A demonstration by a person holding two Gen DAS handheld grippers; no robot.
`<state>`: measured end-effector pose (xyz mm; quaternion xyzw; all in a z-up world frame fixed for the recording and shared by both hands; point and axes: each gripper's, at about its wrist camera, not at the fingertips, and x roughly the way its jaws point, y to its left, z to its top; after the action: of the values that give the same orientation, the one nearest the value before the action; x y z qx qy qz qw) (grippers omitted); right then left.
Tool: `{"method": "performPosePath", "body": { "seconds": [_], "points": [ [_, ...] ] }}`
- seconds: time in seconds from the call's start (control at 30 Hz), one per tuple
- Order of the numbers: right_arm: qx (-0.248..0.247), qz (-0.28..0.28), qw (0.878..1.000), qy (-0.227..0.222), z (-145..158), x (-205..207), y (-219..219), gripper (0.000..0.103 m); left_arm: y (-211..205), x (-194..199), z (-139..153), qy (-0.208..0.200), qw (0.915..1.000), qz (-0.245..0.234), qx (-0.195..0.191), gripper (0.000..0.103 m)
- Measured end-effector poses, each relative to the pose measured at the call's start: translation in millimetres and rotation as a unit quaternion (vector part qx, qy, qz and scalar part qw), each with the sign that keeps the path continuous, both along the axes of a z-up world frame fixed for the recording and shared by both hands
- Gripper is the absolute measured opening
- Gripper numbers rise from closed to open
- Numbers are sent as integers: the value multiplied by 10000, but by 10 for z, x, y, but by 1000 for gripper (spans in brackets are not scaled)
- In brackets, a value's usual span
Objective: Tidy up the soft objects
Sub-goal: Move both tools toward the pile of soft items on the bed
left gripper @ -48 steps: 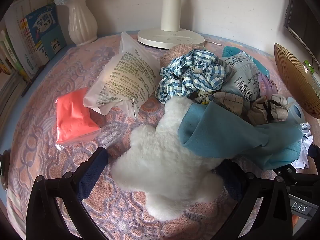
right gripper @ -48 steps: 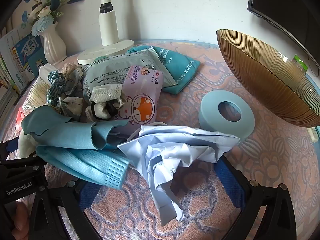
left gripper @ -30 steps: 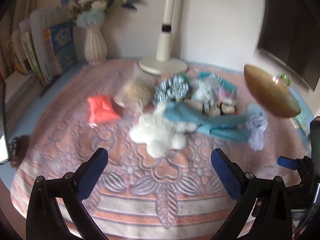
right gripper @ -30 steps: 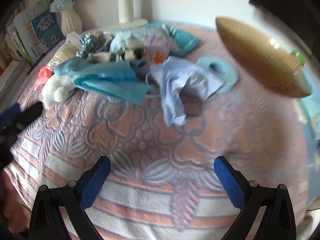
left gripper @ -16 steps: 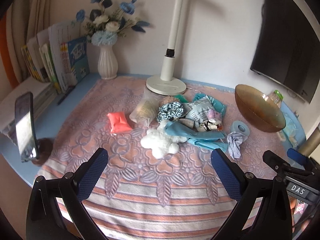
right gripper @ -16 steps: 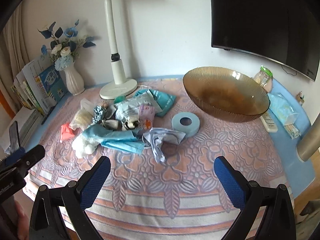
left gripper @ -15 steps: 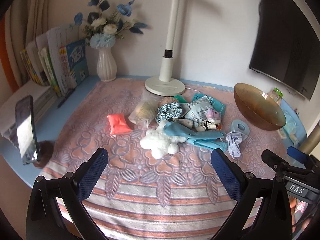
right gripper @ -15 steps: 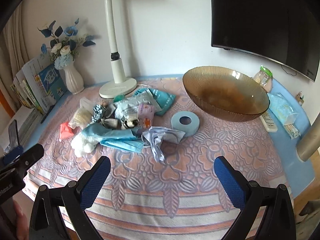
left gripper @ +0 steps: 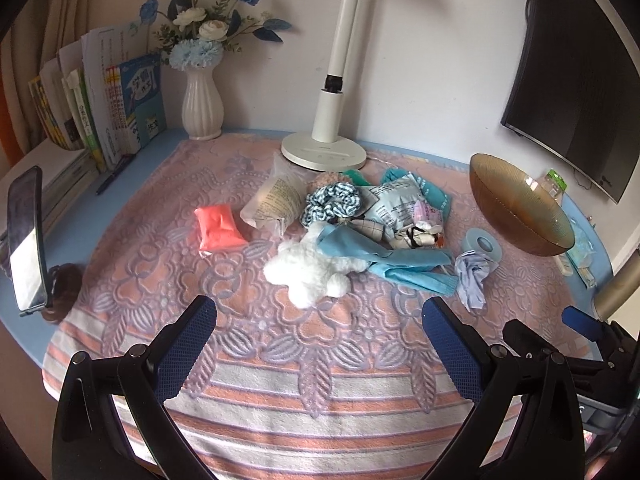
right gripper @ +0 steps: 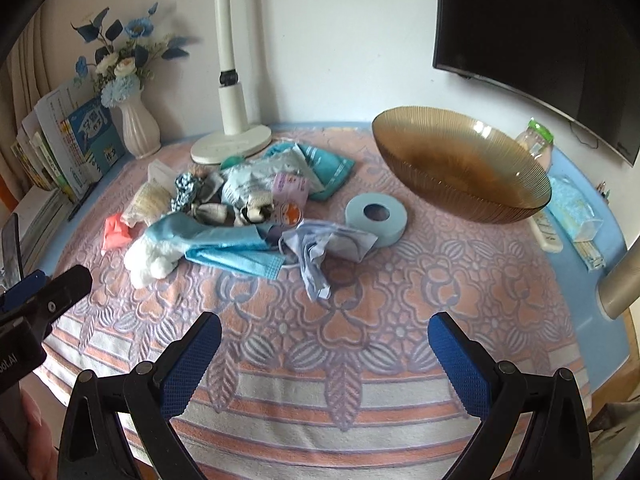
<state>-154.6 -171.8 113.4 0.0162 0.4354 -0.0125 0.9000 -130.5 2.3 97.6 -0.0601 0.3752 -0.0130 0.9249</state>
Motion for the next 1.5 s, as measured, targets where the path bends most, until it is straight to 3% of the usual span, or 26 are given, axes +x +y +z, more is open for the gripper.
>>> {"method": "performPosePath", "body": {
  "seconds": [0.17, 0.53, 0.7, 0.8, 1.03, 1.37, 1.5],
  "points": [
    [48, 24, 10000, 0, -27, 9, 15, 103, -28, 22, -3, -14, 9988, 201, 445, 102],
    [38, 13, 10000, 82, -141, 57, 14, 103, 33, 44, -48, -48, 9998, 68, 205, 102],
    [-350, 61, 9964, -774, -182, 40, -1, 103, 32, 115, -234, -451, 9975, 181, 510, 102],
    [-549, 28, 9941, -932, -227, 113, -50, 103, 0, 167, -322, -622, 9960, 94, 629, 102],
    [-553, 117, 9934, -994, -422, 200, -110, 103, 50, 269, -542, -514, 9980, 48, 357, 102],
    [-460, 115, 9961, -744, -591, 292, -158, 103, 453, 219, -515, -761, 9948, 105, -671, 102],
    [-370, 77, 9970, -680, -606, 316, -192, 103, 609, 266, -485, -621, 9956, 339, -615, 102]
  ]
}}
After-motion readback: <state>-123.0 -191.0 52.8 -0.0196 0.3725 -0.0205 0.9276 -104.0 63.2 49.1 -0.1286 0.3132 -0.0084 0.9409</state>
